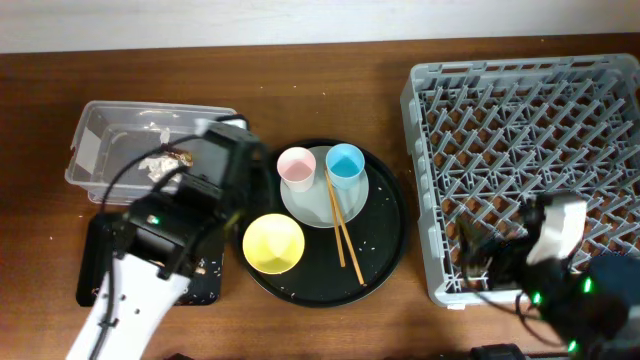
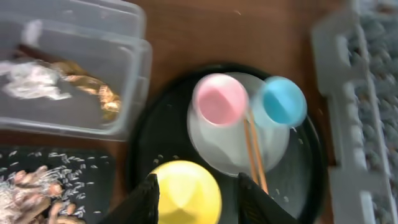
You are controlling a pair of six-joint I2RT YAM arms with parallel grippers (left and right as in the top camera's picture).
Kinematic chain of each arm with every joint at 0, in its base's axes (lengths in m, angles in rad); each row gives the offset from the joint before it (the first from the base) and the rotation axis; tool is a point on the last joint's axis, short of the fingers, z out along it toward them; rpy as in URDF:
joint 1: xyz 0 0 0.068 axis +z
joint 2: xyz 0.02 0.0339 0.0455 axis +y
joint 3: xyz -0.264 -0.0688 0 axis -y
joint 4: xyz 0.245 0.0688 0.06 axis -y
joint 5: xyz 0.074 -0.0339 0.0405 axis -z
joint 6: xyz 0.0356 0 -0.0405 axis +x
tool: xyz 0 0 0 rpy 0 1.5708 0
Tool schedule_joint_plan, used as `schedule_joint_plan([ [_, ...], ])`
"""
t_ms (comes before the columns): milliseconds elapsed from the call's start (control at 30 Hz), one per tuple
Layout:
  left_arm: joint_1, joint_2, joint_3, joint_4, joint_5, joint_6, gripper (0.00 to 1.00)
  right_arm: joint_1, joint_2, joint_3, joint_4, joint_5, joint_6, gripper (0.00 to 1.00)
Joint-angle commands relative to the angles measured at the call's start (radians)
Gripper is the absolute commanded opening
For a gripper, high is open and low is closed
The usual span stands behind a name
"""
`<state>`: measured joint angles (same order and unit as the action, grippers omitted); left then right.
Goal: Sort waste into correct bins and load items into the dishwasher rack
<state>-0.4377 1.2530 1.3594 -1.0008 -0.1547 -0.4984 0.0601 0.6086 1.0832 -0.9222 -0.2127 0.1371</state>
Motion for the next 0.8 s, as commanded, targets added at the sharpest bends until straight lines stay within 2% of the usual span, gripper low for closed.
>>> schedule_joint_plan([
  [0,0.151,-0.001,0.008,0.000,0.053,-0.001,0.40,0.005,0.144,0.142,-0.030,-0.097,0.022,0.98],
  [100,0.272,-0.001,0.008,-0.004,0.134,-0.002,0.40,0.005,0.220,0.179,-0.031,-0.206,0.022,0.98],
  [133,0.302,-0.001,0.008,-0.006,0.156,-0.002,0.45,0.005,0.240,0.178,-0.035,-0.234,0.023,0.95],
  [167,0.335,-0.001,0.008,-0.010,0.163,-0.002,0.63,0.006,0.269,0.177,-0.059,-0.252,0.025,0.79],
  [200,0.364,-0.001,0.008,-0.019,0.155,-0.002,0.82,0.008,0.305,0.177,-0.098,-0.251,0.045,0.74],
  [300,0.396,-0.001,0.007,-0.043,0.152,-0.002,0.98,0.037,0.388,0.175,-0.166,-0.235,0.048,0.61],
  [467,0.396,-0.001,0.007,-0.060,0.152,-0.002,0.99,0.204,0.532,0.171,-0.174,-0.021,0.056,0.55],
  [533,0.396,-0.001,0.007,-0.060,0.152,-0.002,0.99,0.261,0.584,0.171,-0.174,0.014,0.056,0.47],
  [767,0.396,-0.001,0.007,-0.060,0.152,-0.002,0.99,0.398,0.837,0.172,-0.154,0.042,0.112,0.37],
])
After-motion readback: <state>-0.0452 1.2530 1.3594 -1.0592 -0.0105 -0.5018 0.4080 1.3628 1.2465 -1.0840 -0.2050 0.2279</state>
